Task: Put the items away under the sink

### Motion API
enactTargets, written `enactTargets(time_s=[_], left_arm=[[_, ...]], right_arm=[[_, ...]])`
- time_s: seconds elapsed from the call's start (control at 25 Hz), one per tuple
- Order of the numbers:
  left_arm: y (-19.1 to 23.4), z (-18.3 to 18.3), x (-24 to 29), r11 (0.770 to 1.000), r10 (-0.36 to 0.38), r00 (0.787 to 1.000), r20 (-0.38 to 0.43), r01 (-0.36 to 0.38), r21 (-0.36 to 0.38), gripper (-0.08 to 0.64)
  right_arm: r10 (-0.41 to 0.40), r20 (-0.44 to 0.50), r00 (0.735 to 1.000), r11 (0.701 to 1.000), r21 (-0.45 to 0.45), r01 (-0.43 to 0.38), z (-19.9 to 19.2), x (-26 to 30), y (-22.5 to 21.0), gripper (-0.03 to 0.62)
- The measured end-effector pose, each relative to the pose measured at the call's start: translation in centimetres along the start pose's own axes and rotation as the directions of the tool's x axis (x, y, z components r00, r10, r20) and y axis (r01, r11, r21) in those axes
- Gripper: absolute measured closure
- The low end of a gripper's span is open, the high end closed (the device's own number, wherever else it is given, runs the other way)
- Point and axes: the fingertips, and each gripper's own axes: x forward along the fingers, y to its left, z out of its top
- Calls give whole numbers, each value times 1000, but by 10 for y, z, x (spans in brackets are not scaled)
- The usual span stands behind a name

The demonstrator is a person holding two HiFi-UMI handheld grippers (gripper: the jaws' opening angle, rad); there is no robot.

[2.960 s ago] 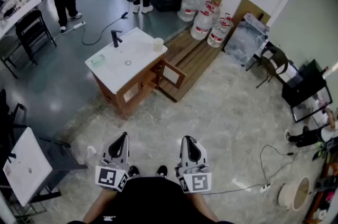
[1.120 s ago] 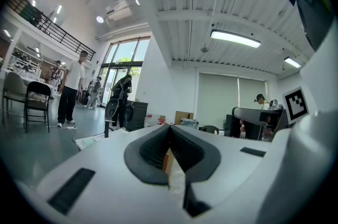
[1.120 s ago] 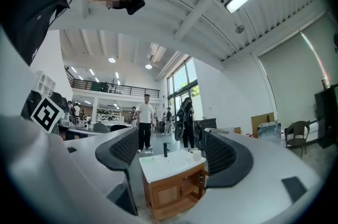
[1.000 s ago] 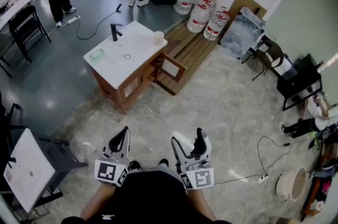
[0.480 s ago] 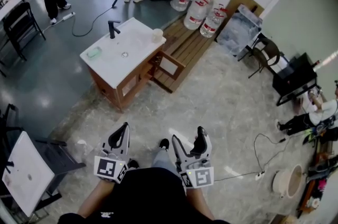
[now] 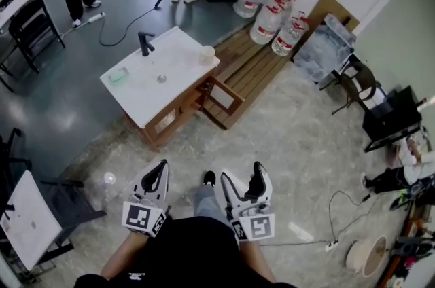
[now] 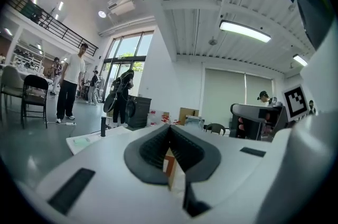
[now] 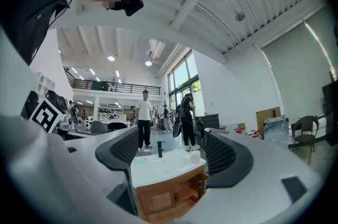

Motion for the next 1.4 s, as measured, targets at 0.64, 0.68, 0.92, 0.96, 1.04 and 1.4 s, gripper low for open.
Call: enactTargets(time_s=[0.64, 0.68, 0.92, 0.96, 1.04, 1.4], left_arm=[[-3, 24, 186, 971, 239, 971, 18, -239, -8, 554], [-1, 24, 190, 968, 252, 968, 14, -252, -9, 554], [15, 8, 208, 957, 289, 957, -22, -289, -15, 554], [21, 3, 212, 957, 289, 957, -32, -290, -20, 554], [33, -10, 221, 958, 283, 958, -51, -285, -29, 554], [96, -80, 282, 968, 244, 961, -131, -249, -25, 554]], right_arm=[[225, -56, 973, 973, 59, -222, -17, 150, -149, 213], [231, -59, 971, 972, 61, -228, -19, 156, -154, 212], [248, -110, 963, 967, 85, -240, -49, 185, -169, 213], [250, -118, 961, 967, 88, -241, -57, 191, -169, 218], [253, -132, 958, 966, 94, -242, -73, 203, -167, 237], [266, -249, 931, 963, 108, -246, -183, 285, -154, 258]])
